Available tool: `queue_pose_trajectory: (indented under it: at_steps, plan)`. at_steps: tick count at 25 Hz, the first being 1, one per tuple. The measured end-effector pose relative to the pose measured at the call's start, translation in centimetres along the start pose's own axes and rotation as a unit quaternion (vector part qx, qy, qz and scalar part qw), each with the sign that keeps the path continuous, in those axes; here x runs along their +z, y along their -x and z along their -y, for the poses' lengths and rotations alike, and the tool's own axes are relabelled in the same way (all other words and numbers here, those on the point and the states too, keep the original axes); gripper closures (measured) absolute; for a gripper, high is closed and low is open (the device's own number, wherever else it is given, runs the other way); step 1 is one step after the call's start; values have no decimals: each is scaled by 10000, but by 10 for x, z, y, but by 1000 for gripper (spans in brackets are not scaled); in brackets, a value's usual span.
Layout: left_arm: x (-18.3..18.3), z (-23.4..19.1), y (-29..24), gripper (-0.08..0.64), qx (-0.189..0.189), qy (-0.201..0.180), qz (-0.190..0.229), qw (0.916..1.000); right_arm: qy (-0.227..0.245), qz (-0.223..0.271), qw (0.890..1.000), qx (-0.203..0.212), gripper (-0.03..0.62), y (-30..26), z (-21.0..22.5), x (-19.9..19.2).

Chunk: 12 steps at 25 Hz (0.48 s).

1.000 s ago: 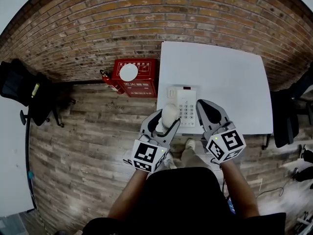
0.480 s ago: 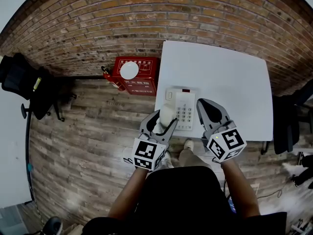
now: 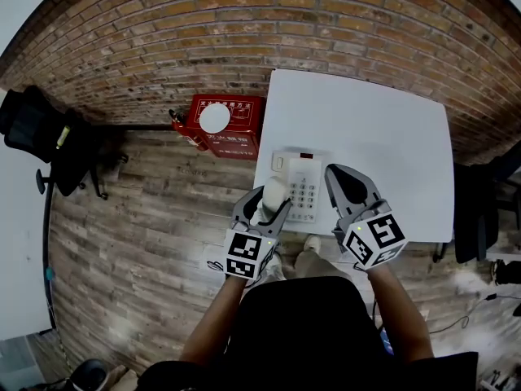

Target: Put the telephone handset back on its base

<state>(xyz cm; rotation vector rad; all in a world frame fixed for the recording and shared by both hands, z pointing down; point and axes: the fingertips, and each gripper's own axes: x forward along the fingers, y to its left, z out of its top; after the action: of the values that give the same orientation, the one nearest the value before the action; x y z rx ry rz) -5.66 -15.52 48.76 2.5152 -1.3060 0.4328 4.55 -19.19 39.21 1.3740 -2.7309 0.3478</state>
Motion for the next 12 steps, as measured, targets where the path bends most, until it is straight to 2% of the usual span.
queue_pose_trajectory:
  at_steps: [12]
  plan:
    - [-16,-13,-29,305,323,148,-273,9990,3,-52,10000,-24,580,-2,24,1]
